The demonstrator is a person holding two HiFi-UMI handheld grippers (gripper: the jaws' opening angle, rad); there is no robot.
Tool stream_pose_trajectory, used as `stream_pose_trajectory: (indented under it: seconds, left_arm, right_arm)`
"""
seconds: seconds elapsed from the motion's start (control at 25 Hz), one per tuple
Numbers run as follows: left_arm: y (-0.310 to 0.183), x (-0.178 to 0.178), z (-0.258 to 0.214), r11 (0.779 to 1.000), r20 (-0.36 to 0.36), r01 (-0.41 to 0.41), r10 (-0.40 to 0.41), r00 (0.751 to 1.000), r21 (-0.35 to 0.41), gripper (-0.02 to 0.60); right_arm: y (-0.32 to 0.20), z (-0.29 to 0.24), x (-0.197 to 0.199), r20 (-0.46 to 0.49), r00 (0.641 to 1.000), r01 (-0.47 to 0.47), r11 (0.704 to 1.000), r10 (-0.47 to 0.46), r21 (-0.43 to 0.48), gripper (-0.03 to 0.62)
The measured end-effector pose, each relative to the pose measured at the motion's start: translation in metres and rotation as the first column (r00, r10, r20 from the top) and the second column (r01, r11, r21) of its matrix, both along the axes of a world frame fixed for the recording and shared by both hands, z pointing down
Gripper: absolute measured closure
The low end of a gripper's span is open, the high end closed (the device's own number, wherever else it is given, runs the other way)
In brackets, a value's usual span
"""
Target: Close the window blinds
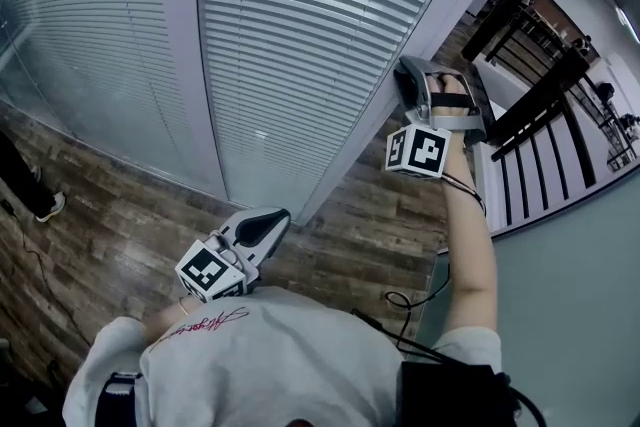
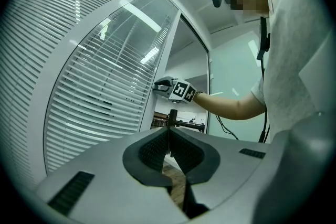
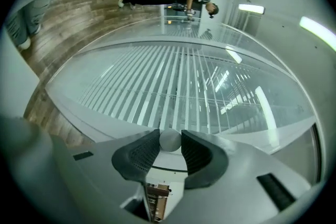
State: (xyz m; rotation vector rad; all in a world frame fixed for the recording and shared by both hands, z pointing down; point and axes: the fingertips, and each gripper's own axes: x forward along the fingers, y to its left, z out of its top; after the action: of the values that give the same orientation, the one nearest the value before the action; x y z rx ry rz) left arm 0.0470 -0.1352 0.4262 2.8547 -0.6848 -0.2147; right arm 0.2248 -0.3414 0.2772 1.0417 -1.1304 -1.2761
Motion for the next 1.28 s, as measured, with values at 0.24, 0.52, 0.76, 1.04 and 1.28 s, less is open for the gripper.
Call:
stream_pose_trajectory:
  seconds: [0.24, 0.52, 0.76, 1.04, 1.28]
  left_arm:
    - [0.003, -0.003, 0.001, 1.000, -0.008, 0.010, -0.010, 1.000, -0.013, 0.563]
    - [0.002, -0.006, -0.003, 1.000, -0.001, 0.015, -0.015, 1.000, -0.002, 0.563]
    - [0.005, -0.008, -0.002, 1.000, -0.004, 0.031, -0.031, 1.000, 0.004, 0.563]
    - [0.001, -0.019, -0.002, 0.999, -0.013, 0.053, -0.053, 0.999, -0.009, 0.563]
    - [0.007, -0.010, -0.003, 1.000, -0.009, 0.021, -0.021, 1.000, -0.005, 0.563]
  right_arm:
    - [0.013, -0.017, 0.005, 0.641, 0.762, 0.012, 0.991, -0.095, 0.132, 0.428]
    - [0.010, -0.024, 0.002, 0.959, 0.167, -0.008, 0.972, -0.230, 0.235, 0.428]
    - [0.008, -0.022, 0.021, 0.954, -0.051, -0.145, 0.947, -0.295, 0.285, 0.453]
    - [0.005, -0.021, 0.008, 0.852, 0.476, -0.139, 0.938, -0.219, 0.319, 0.461]
    - [0.004, -0.019, 0.006, 0.709, 0.689, -0.059, 0.962, -0.153, 0.265, 0.462]
